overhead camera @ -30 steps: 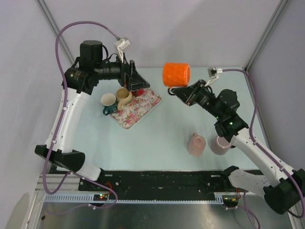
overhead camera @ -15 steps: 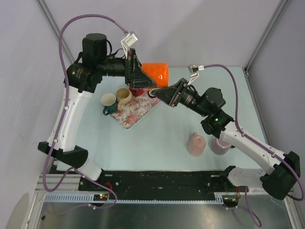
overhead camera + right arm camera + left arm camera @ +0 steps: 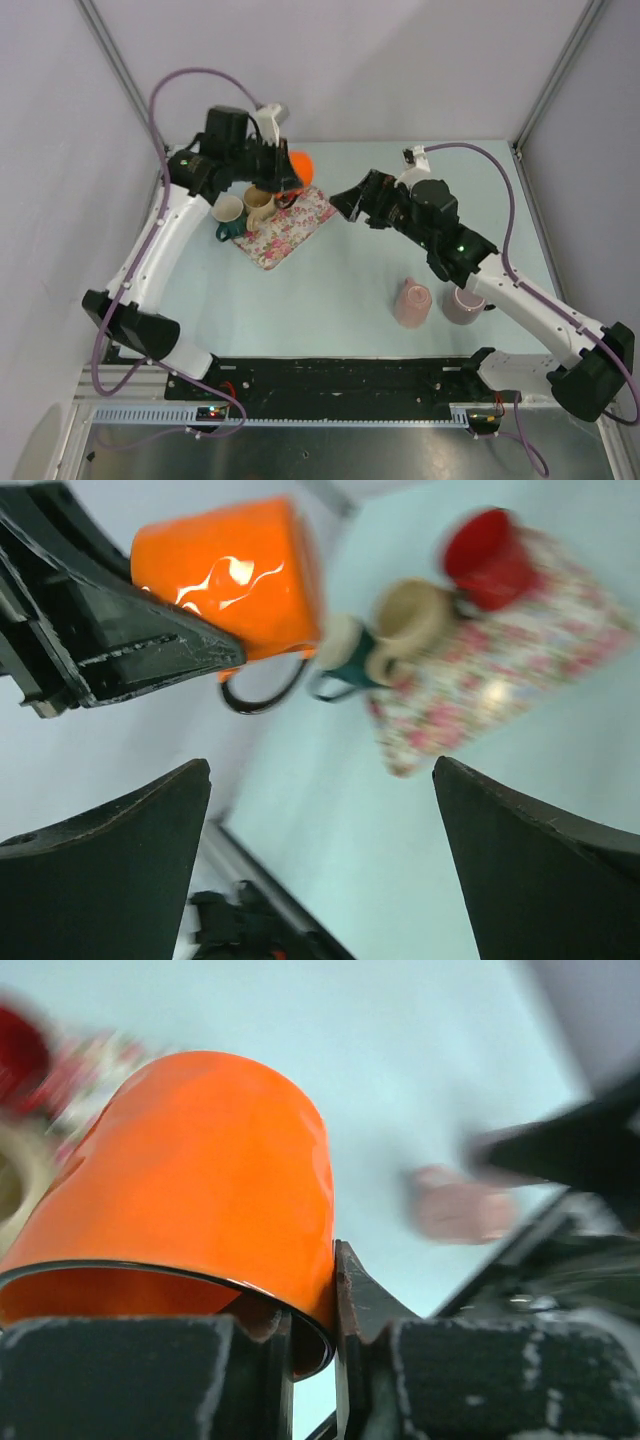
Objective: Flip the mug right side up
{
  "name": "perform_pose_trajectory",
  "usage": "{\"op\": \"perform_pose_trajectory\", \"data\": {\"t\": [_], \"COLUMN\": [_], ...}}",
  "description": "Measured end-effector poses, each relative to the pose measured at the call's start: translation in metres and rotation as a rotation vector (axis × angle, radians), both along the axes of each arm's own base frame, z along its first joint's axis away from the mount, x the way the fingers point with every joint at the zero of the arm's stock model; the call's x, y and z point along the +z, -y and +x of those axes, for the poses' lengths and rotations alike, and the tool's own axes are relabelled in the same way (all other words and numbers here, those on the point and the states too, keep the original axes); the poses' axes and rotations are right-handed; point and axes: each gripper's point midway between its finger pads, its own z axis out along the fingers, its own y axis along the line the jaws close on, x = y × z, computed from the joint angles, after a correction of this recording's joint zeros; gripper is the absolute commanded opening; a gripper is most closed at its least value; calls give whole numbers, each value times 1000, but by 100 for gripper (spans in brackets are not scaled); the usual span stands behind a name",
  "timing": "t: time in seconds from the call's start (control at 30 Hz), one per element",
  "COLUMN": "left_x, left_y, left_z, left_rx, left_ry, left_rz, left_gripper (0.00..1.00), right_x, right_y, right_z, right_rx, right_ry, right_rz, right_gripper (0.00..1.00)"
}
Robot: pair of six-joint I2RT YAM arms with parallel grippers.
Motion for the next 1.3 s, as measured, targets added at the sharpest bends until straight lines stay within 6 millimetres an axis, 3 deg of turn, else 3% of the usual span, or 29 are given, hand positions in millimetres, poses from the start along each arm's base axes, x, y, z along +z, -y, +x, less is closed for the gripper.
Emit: {"op": "perform_pose_trajectory", "data": {"t": [0.03,0.1,0.2,0.3,0.4,0.7,0.93,1.0,1.1,1.3], "left_x": [-37,-90,-169,-228,-258,-306,-316,-317,-317,-317], "left_y": [-16,-39,-69,-91,-103,-116,-116,-115,-115,-114], "left_z": [14,23,18,7,6,22,21,21,21,19], "left_rx": [93,178,219,203,185,172,148,142,124,73], "left_ry": [-25,-85,-208,-320,-375,-455,-476,-475,-467,-455], "left_rz": [110,262,484,665,767,842,841,840,843,844], "left_gripper": [0,0,0,0,0,0,1,12,41,61], "right_x": [-14,-42,-68,-86,-100,-123,-139,-145,-155,-177], "right_y": [10,34,57,74,86,102,116,121,132,151], "right_z": [4,8,7,3,0,-9,-20,-25,-35,-65], "right_rx": [-52,-147,-223,-267,-297,-328,-358,-370,-392,-420], "right_ry": [-30,-87,-131,-158,-178,-223,-264,-284,-326,-417], "right_rz": [-58,-181,-310,-399,-466,-571,-660,-691,-745,-864], "right_gripper": [99,99,99,99,99,99,100,99,99,100]}}
